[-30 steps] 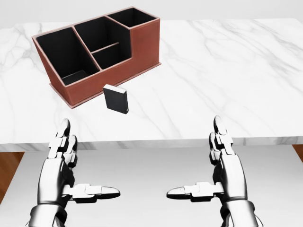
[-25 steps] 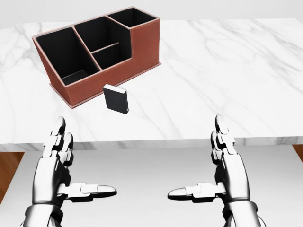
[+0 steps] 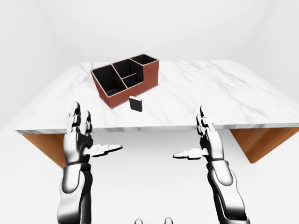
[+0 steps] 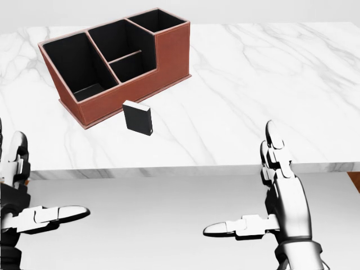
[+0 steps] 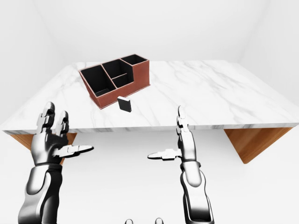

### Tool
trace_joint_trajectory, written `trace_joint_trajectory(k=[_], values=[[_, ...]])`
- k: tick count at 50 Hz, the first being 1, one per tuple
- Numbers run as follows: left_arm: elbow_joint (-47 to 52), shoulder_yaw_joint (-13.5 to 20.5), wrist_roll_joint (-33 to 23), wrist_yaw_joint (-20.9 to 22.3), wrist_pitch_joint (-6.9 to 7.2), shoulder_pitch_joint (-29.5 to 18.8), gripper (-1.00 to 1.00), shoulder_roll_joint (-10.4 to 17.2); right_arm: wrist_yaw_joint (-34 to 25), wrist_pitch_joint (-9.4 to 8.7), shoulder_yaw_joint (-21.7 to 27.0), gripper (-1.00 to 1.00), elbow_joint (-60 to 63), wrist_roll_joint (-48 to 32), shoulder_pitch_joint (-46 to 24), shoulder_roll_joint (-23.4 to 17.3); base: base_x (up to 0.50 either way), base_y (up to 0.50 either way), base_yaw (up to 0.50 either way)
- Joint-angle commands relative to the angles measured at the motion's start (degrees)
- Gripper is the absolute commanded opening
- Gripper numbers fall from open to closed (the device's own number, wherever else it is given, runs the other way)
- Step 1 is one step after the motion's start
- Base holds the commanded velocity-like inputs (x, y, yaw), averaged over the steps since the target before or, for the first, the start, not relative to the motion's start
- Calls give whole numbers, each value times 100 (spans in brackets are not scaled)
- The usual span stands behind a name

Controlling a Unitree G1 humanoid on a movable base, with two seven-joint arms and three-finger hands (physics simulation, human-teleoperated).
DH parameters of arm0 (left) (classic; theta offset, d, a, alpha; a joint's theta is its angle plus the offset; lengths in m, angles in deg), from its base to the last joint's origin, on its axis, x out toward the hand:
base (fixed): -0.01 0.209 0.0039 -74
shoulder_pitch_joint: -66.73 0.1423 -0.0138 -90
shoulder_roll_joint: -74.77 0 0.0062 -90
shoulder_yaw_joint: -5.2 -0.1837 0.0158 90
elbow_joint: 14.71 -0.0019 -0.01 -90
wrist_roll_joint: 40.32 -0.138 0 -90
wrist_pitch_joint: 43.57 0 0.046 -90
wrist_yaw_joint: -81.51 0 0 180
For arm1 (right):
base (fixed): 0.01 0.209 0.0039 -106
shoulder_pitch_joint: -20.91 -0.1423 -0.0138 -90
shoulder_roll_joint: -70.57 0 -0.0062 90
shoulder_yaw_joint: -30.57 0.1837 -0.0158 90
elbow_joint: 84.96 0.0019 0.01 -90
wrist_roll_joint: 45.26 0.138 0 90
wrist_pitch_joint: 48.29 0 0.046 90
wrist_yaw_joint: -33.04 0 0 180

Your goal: Pick up the book and place it in the left compartment of the caddy.

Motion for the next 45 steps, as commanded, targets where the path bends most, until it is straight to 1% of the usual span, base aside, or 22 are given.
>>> trace_joint_trajectory(k=[1, 5, 10, 18, 24, 30, 36, 40, 45], values=[[980, 512, 404, 35, 0, 128, 100, 53, -31, 0, -122, 100, 976, -156, 241, 28, 0, 0, 0], [1128, 630, 505, 75, 0, 135, 100, 46, -58, 0, -186, 100, 1463, -253, 386, 27, 0, 0, 0], [1199, 773, 651, 90, 0, 125, 100, 62, -93, 0, -420, 100, 2408, -427, 622, 35, 0, 0, 0], [1245, 800, 668, 96, 0, 137, 100, 50, -115, 0, -430, 100, 2428, -413, 635, 8, 0, 0, 0], [1184, 800, 657, 87, 0, 113, 100, 59, -131, 0, -425, 100, 2390, -423, 622, 10, 0, 46, 0], [1354, 887, 767, 70, 0, 134, 100, 74, -148, 0, -448, 100, 2498, -398, 638, 8, 0, 50, 0], [1384, 922, 779, 82, 0, 146, 100, 66, -204, 0, -420, 100, 2503, -234, 667, 18, 5, 50, 0], [1390, 936, 810, 83, 0, 142, 100, 69, -282, 0, -519, 100, 2593, 5, 787, 15, 38, 40, 0], [1354, 943, 818, 91, 0, 143, 100, 72, -271, 0, -501, 100, 2653, 84, 790, -13, 50, 7, 0]])
